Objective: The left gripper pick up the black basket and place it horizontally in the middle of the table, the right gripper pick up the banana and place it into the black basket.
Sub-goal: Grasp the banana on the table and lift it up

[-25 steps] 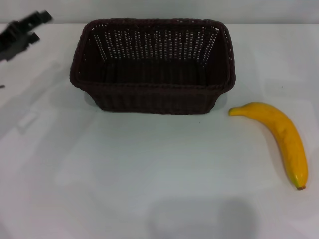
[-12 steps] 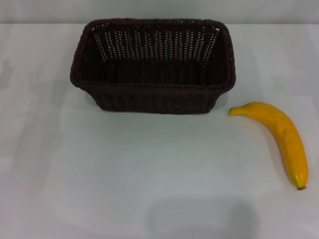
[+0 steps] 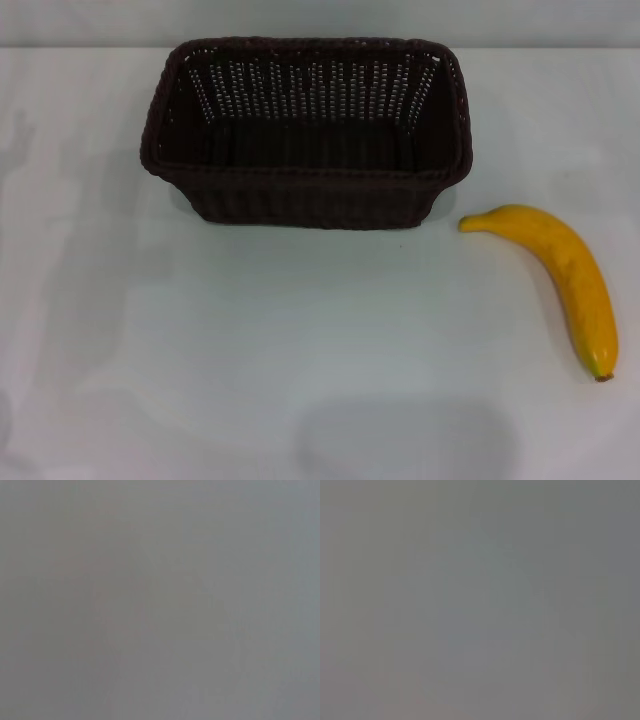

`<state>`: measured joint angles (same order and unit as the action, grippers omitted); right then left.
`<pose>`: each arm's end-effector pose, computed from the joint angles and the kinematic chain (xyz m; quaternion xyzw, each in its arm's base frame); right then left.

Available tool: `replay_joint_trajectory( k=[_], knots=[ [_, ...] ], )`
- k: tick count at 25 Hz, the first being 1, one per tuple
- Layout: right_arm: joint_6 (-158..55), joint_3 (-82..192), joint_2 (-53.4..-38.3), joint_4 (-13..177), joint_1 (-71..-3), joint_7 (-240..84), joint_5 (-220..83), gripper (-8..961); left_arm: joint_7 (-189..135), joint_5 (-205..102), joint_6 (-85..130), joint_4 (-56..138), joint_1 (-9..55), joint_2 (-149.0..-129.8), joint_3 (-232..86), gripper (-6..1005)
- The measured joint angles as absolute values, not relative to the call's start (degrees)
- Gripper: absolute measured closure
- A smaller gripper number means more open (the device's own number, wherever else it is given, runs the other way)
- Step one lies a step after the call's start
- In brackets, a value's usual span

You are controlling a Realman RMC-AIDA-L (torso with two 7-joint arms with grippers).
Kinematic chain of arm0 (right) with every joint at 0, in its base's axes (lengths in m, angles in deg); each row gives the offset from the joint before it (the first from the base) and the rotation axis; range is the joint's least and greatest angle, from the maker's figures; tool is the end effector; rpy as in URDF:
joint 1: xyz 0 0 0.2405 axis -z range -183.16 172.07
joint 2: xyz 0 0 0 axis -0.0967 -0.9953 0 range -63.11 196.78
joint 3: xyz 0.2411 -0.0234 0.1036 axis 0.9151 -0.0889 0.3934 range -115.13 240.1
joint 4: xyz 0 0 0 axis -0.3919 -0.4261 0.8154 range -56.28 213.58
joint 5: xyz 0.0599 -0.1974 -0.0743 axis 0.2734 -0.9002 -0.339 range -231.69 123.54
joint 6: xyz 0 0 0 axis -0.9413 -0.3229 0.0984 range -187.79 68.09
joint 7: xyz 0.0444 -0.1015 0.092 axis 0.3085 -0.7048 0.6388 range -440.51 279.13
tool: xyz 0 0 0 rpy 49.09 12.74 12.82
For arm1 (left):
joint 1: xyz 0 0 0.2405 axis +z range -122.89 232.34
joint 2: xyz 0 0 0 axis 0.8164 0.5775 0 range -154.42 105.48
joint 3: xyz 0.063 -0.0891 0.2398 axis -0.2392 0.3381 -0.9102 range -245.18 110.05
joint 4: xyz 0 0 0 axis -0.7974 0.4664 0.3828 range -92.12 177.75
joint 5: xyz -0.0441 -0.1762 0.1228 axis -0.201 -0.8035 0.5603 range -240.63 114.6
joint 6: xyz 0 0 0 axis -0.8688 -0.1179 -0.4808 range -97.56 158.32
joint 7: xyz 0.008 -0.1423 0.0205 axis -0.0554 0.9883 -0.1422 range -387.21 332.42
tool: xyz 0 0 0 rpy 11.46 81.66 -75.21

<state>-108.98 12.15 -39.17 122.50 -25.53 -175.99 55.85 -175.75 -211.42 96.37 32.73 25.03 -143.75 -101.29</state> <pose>0.3525 0.3975 0.1865 -0.7081 0.3256 0.3155 0.5414 -0.3598 0.3728 0.0694 -0.5318 -0.3067 -0.4251 0.6651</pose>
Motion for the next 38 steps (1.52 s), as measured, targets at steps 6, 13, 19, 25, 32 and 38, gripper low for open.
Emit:
replay_joint_trajectory(
  k=[6, 13, 19, 25, 32, 38],
  knots=[
    [-116.5, 12.6, -41.63, 139.2, -19.5, -162.9, 40.0, 229, -175.8, -211.2, 96.7, 32.8, 25.5, -143.78, -101.5, 124],
    [-123.3, 12.6, -45.53, 156.4, -19.1, -147.7, 17.4, 229, -175.9, -211.3, 96.4, 33.5, 26.0, -143.82, -101.5, 124],
    [-129.8, 11.5, -47.78, 164.8, -20.5, -138.0, 6.7, 228, -176.0, -211.6, 96.4, 33.6, 26.1, -143.88, -101.2, 124],
    [-137.3, 11.3, -47.81, 167.6, -21.1, -135.8, 6.2, 228, -176.0, -211.6, 96.3, 33.6, 26.1, -143.93, -101.0, 124],
    [-141.7, 7.2, -47.83, 167.5, -21.9, -133.5, 2.7, 228, -176.0, -211.7, 96.3, 33.6, 26.2, -143.91, -101.0, 124],
    [-140.9, -1.7, -47.93, 166.8, -22.0, -133.1, 0.3, 229, -177.2, -212.6, 95.9, 33.6, 25.9, -143.82, -101.0, 124]
  ],
)
